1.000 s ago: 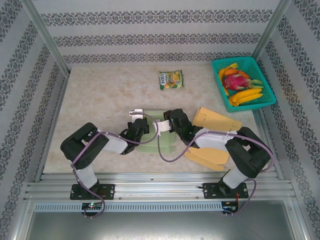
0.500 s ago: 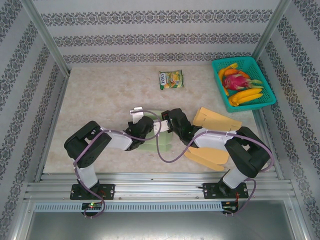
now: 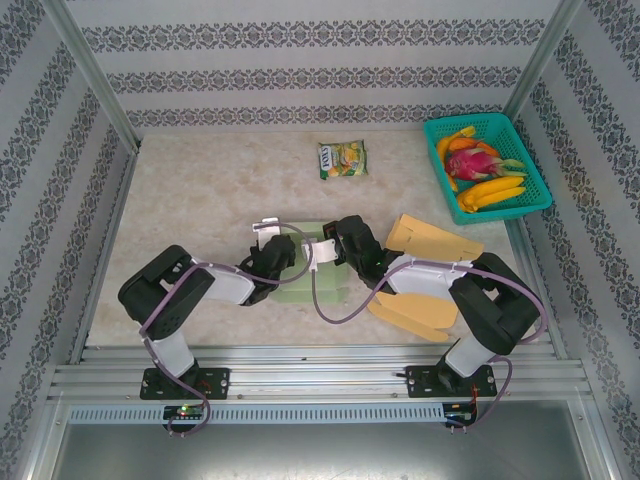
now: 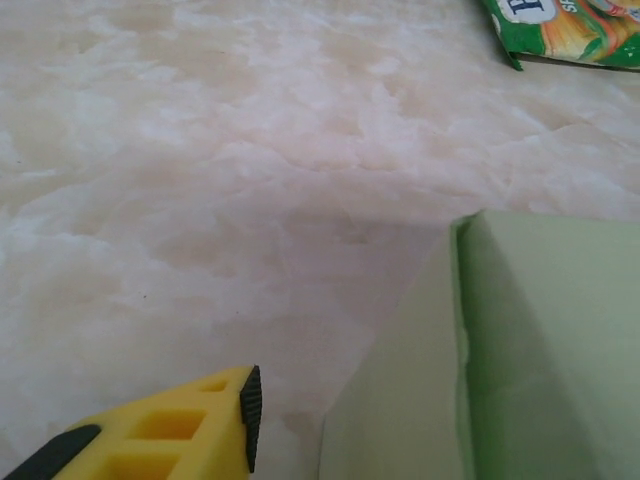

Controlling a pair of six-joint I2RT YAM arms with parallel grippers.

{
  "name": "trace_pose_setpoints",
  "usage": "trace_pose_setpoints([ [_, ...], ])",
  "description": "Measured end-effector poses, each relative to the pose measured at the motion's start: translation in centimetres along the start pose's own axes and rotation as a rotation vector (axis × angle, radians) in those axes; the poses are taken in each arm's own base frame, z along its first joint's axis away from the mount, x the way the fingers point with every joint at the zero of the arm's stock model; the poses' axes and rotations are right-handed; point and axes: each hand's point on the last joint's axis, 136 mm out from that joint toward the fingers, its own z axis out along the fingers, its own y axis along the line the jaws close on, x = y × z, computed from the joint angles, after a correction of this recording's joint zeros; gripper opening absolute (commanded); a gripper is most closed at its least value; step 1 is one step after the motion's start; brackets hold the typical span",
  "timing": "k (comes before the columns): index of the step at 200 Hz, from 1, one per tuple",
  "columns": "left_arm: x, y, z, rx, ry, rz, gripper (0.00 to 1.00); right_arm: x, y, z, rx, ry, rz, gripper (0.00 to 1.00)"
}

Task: Fold the paper box

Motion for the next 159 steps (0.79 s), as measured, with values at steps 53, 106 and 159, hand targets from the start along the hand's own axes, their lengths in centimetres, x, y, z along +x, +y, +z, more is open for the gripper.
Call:
trace_pose_setpoints([
  [53,0.1,0.0,-0.2,0.034,0.013,0.010,0.51,0.6,0.0,0.1,-0.019,0.025,0.038,0.00],
  [106,0.3,-0.3,-0.3,0.057,0.015,0.013,0.54,1.1,0.1,0.1,-0.034,0.045,0.047,0.00],
  [159,1.2,-0.7,0.4,0.057,0.026,0.053,0.54,1.3,0.2,0.1,-0.044,0.062,0.055,0.00],
])
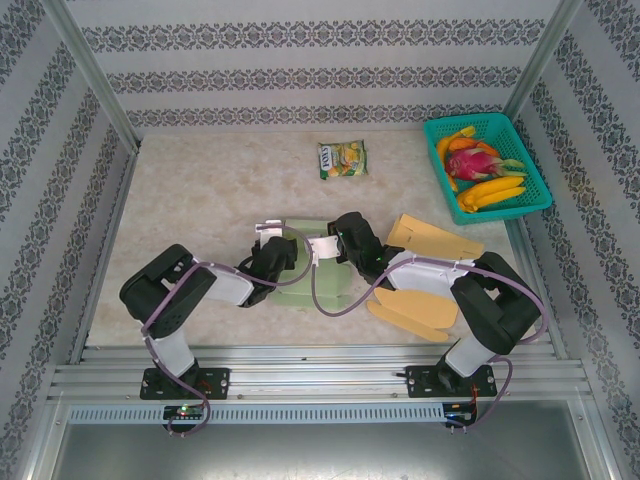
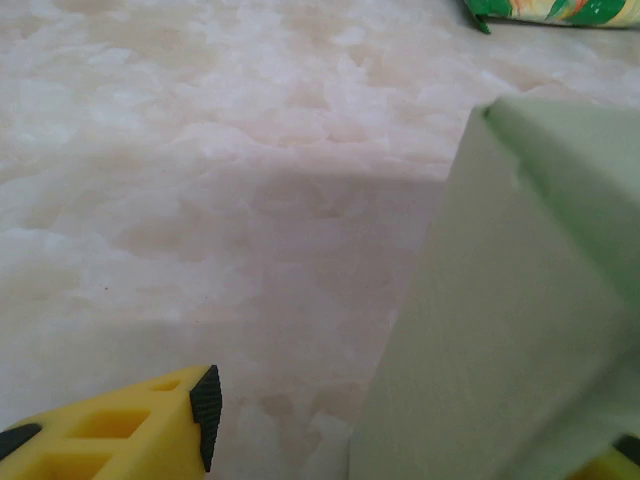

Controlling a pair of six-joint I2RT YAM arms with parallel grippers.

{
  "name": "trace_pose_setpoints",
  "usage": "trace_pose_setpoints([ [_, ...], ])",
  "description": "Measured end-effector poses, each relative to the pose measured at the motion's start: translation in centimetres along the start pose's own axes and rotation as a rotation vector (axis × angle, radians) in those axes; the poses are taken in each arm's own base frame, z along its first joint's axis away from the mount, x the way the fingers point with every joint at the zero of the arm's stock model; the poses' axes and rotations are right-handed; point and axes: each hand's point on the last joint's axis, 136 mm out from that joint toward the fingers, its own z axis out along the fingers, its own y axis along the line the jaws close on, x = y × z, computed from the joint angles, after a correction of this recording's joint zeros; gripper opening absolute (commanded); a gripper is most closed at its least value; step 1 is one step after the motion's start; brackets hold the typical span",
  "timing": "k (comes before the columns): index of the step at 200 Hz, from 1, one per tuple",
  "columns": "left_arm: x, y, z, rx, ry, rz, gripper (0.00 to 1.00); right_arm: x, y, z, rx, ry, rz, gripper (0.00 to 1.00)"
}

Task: Fold the paper box

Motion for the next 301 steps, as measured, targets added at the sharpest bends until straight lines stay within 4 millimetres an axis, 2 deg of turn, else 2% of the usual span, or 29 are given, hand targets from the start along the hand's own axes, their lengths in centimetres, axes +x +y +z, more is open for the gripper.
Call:
trace_pose_setpoints([
  [20,0.4,0.0,0.2,-0.001,0.004,0.014,0.53,0.0,0.0,0.0,-0.001,0.003,0.000,0.00],
  [40,0.4,0.1,0.3,-0.009,-0.002,0.024,0.47,0.1,0.0,0.0,-0.003,0.004,0.000,0.00],
  [70,0.2,0.0,0.2,-0.022,-0.014,0.023,0.21,-0.2,0.1,0.1,-0.007,-0.009,0.002,0.00],
  [110,-0.3,0.0,0.1,-0.054,-0.037,-0.004,0.19,-0.4,0.0,0.1,-0.006,-0.020,0.003,0.00],
  [121,-0.3,0.1,0.1,-0.056,-0.037,-0.006,0.22,-0.4,0.0,0.1,-0.006,-0.021,0.003,0.00],
  [133,-0.3,0.1,0.1,-0.058,-0.039,-0.008,0.33,-0.4,0.0,0.1,-0.006,-0.020,0.004,0.00],
  [144,-0.3,0.2,0.1,-0.061,-0.037,-0.004,0.47,-0.3,0.0,0.1,-0.008,-0.014,0.007,0.00],
  [153,-0.2,0.2,0.1,-0.058,-0.031,0.009,0.52,-0.2,0.1,0.1,-0.009,-0.007,0.010,0.00],
  [186,-0.3,-0.1,0.0,-0.030,-0.021,0.010,0.57,0.5,0.4,0.3,-0.020,0.033,0.023,0.00],
  [205,-1.0,-0.6,-0.8,0.014,-0.025,-0.005,0.62,0.8,0.4,0.4,-0.024,0.044,0.031,0.00],
  [232,-2.8,-1.4,-2.8,0.088,-0.048,-0.037,0.67,1.1,0.6,0.4,-0.034,0.058,0.042,0.00],
  [263,-5.1,-2.1,-4.4,0.143,-0.086,-0.067,0.67,1.2,0.8,0.4,-0.042,0.062,0.048,0.00],
  [301,-4.4,-1.6,-4.0,0.149,-0.045,-0.060,0.65,1.2,0.9,0.4,-0.046,0.063,0.063,0.00],
])
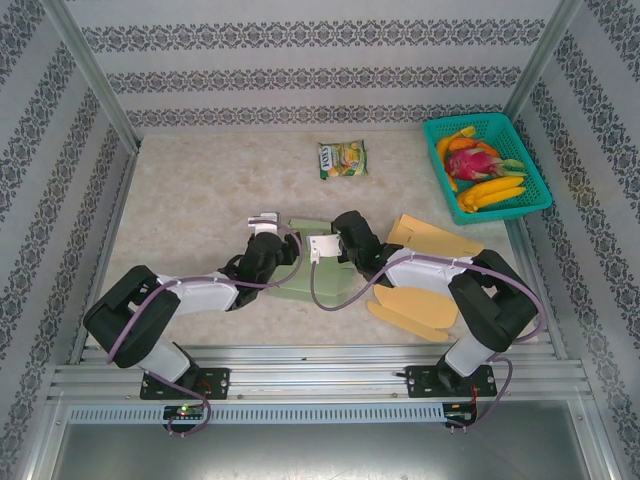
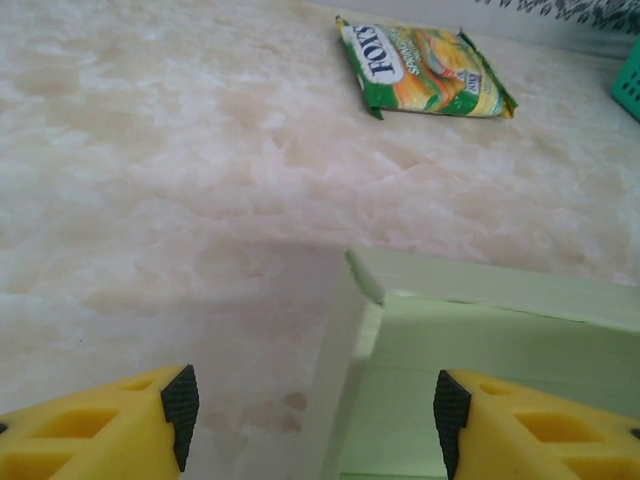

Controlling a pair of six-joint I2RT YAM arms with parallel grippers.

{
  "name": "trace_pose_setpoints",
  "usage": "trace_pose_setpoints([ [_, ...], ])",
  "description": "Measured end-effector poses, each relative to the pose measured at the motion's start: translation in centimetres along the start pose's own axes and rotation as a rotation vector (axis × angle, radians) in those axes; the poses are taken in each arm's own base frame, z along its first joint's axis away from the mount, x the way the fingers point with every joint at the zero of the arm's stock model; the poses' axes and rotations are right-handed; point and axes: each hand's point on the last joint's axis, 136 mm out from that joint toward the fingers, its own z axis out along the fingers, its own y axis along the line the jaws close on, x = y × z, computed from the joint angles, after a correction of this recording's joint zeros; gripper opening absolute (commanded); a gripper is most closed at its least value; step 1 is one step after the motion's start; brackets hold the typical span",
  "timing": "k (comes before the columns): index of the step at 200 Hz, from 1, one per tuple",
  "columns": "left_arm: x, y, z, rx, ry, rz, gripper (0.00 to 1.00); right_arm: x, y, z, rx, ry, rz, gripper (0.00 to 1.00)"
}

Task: Fold the paper box

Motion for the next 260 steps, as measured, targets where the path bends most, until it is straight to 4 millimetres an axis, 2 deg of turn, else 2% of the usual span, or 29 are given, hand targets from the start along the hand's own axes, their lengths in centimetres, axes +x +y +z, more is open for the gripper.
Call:
trace_pose_setpoints([
  [43,1.6,0.2,0.8,0.007,0.055,0.030,0.62,0.0,0.0,0.0,-0.002,-0.001,0.003,0.00],
  [66,1.9,0.1,1.5,-0.001,0.068,0.048,0.57,0.0,0.0,0.0,-0.002,-0.001,0.003,0.00],
  [106,1.2,-0.4,2.7,-0.017,0.054,0.069,0.36,0.0,0.0,-0.1,-0.003,-0.001,0.003,0.00],
  [157,2.4,-0.1,3.8,-0.041,0.080,0.091,0.23,-0.2,0.0,-0.4,-0.007,-0.014,0.028,0.00],
  [189,2.4,-0.3,3.9,-0.034,0.078,0.114,0.00,-0.6,-0.2,-0.6,-0.004,-0.031,0.045,0.00],
  [203,2.3,-0.3,3.9,-0.030,0.076,0.127,0.00,-0.6,-0.4,-0.7,0.001,-0.035,0.059,0.01],
  [225,2.3,-0.4,3.9,-0.027,0.075,0.131,0.00,-0.8,-0.5,-0.9,-0.002,-0.045,0.088,0.14],
  [245,2.3,-0.2,4.0,-0.036,0.067,0.129,0.00,-1.2,-0.6,-1.5,-0.013,-0.073,0.120,0.36],
  [260,2.2,0.1,3.9,-0.051,0.058,0.126,0.00,-1.5,-1.0,-2.2,-0.014,-0.095,0.145,0.40],
])
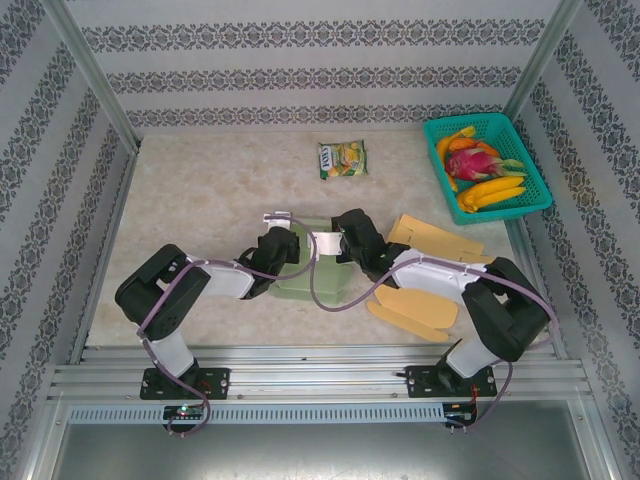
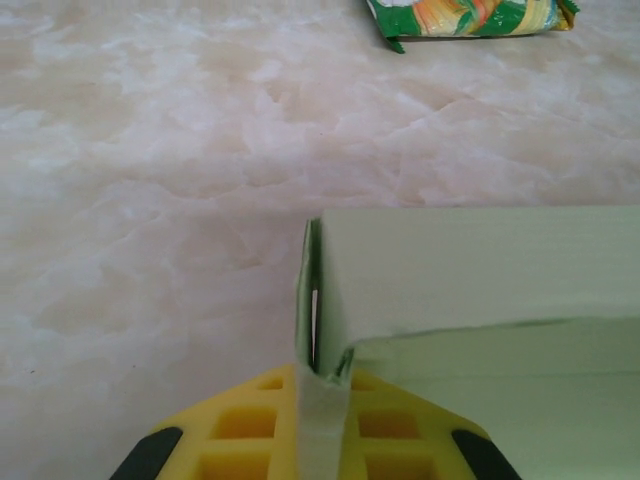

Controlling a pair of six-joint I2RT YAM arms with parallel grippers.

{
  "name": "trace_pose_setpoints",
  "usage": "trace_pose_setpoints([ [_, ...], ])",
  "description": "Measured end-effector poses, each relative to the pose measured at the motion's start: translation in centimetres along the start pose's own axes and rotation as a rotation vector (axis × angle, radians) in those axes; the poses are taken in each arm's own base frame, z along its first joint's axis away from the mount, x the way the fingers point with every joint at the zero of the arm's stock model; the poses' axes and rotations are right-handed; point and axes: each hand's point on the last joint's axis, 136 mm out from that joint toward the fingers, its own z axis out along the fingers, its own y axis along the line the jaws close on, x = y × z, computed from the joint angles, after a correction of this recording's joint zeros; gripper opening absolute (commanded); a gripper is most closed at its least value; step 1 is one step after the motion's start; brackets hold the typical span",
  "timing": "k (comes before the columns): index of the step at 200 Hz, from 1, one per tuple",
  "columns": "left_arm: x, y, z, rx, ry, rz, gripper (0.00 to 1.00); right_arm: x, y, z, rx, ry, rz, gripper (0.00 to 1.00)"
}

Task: Fold the paper box

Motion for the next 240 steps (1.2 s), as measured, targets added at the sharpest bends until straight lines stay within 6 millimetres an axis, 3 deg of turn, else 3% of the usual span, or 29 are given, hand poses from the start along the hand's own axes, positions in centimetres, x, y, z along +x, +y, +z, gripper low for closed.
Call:
trace_pose_setpoints([
  [61,0.4,1.8,-0.9,-0.056,-0.045,-0.036,0.00,-1.5,-4.1,-5.0,0.099,-0.089,0.194,0.46],
  [97,1.0,3.4,-2.5,-0.088,-0.063,-0.065,0.00,-1.4,-7.6,-8.8,0.196,-0.138,0.573,0.50],
  [124,1.0,4.3,-3.2,-0.109,-0.088,-0.090,0.00,-1.2,-8.7,-10.1,0.192,-0.152,0.903,0.50],
  [162,0.7,5.4,-3.9,-0.143,-0.142,-0.126,0.00,-1.5,-8.4,-9.7,0.142,-0.177,1.246,0.53],
  [240,-0.9,5.7,-4.4,-0.168,-0.229,-0.162,0.00,-5.0,-6.6,-3.5,-0.087,-0.158,1.515,0.56],
])
